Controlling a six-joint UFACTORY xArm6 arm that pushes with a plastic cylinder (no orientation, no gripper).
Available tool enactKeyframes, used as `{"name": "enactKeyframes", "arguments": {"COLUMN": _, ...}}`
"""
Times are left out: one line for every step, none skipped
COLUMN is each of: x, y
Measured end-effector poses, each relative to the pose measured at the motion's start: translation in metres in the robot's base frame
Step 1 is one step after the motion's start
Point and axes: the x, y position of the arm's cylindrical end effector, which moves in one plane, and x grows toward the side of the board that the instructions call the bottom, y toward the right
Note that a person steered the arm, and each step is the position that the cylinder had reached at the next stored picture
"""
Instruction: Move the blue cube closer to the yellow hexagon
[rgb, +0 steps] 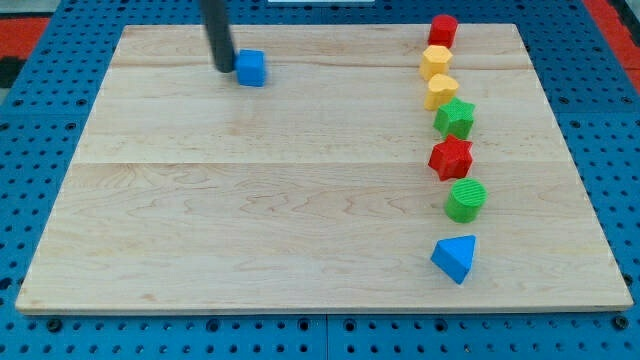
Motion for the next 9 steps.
{"name": "enactKeyframes", "arguments": {"x": 0.0, "y": 0.063}}
{"name": "enactKeyframes", "arguments": {"x": 0.014, "y": 0.071}}
{"name": "enactKeyframes", "arguments": {"x": 0.016, "y": 0.08}}
{"name": "enactKeyframes", "arguments": {"x": 0.019, "y": 0.11}}
{"name": "enactKeyframes", "arguments": {"x": 0.032, "y": 0.109}}
{"name": "enactKeyframes", "arguments": {"x": 0.041, "y": 0.11}}
{"name": "enactKeyframes", "arguments": {"x": 0.052, "y": 0.12}}
{"name": "enactKeyframes", "arguments": {"x": 0.052, "y": 0.15}}
{"name": "enactKeyframes", "arguments": {"x": 0.049, "y": 0.159}}
